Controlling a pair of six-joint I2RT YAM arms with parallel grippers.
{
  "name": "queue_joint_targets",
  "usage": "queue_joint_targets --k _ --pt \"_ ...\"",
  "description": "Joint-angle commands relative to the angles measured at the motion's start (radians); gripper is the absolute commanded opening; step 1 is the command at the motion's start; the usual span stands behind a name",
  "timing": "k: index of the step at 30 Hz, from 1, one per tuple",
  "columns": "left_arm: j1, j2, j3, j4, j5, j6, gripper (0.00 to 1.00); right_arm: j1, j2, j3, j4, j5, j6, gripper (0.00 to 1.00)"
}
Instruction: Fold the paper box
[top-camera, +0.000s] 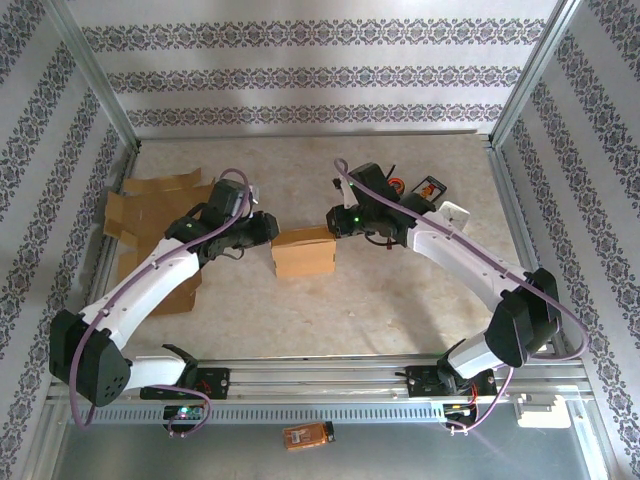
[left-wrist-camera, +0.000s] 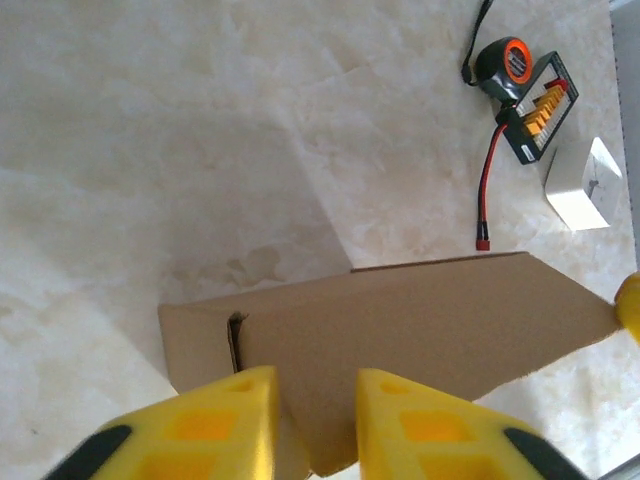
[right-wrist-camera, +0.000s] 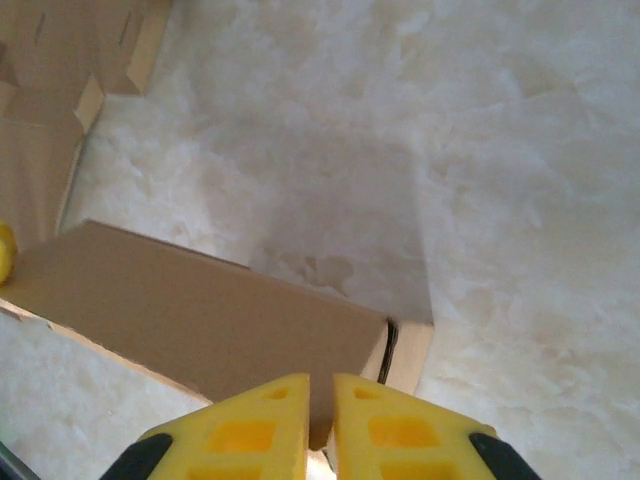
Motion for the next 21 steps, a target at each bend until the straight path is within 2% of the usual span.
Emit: queue_joint_targets --k 1,6,10,13,21 --pt "0.005 -0.025 -0.069 0.011 0.017 -0.023 0.19 0.025 -0.022 -0.076 -0.015 0.026 -0.01 0.12" --pt "0.004 -0.038 -0.152 0.019 0.009 -0.041 0.17 0.033 -0.013 -0.14 -0.015 0.084 -0.027 0.11" --pt "0.005 -0.055 -0.141 0.022 0.003 -0.036 0.19 0.033 -0.019 -0.08 -0.045 0.058 -0.035 0.14" --pt "0.004 -0.081 -0.093 0.03 -0.017 -0.025 0.32 0.031 -0.046 -0.019 -0.036 0.022 -0.019 0.2" --pt "0.006 -0.102 -0.056 0.035 -0.07 -0.004 0.53 -0.014 -0.042 0.024 -0.011 0.026 0.028 0.26"
